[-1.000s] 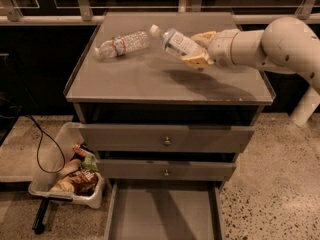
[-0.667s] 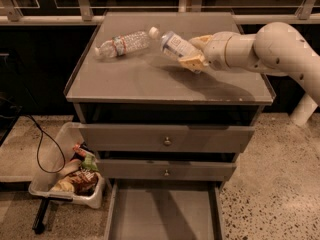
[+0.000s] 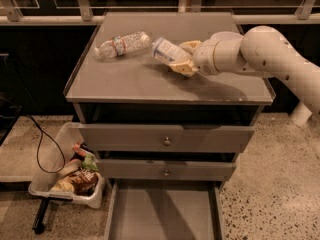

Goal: Pick blue plastic bottle from bottom drawer and place on counter

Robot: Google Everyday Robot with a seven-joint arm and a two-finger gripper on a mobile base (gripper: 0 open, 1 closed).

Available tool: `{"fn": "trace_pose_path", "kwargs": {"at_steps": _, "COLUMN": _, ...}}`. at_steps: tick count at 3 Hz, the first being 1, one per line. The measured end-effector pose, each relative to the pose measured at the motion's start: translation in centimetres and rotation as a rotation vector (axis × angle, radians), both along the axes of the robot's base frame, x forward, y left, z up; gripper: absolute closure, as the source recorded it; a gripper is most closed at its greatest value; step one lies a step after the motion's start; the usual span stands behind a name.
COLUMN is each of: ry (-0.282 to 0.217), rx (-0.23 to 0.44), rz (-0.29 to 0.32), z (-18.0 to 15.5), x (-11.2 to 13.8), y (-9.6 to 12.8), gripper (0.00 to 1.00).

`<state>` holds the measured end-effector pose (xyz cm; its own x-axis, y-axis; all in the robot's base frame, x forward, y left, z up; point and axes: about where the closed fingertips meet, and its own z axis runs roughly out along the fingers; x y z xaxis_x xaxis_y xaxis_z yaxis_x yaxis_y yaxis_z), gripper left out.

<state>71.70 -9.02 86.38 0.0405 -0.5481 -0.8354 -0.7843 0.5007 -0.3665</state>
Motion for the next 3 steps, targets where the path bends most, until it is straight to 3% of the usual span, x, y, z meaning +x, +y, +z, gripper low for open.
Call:
{"fn": "trace_pose_path", "kwargs": {"at_steps": 1, "ry": 0.000, "rx": 0.000, "rz": 0.000, "z": 0.01, "x": 0.00, "y": 0.01, "gripper": 0.83}}
{"fn": "trace_pose_path", "kwargs": {"at_steps": 3, "ry": 0.000, "rx": 0.000, "rz": 0.000, "z": 0.00, "x": 0.00, "y": 0.02, "gripper": 0.36}}
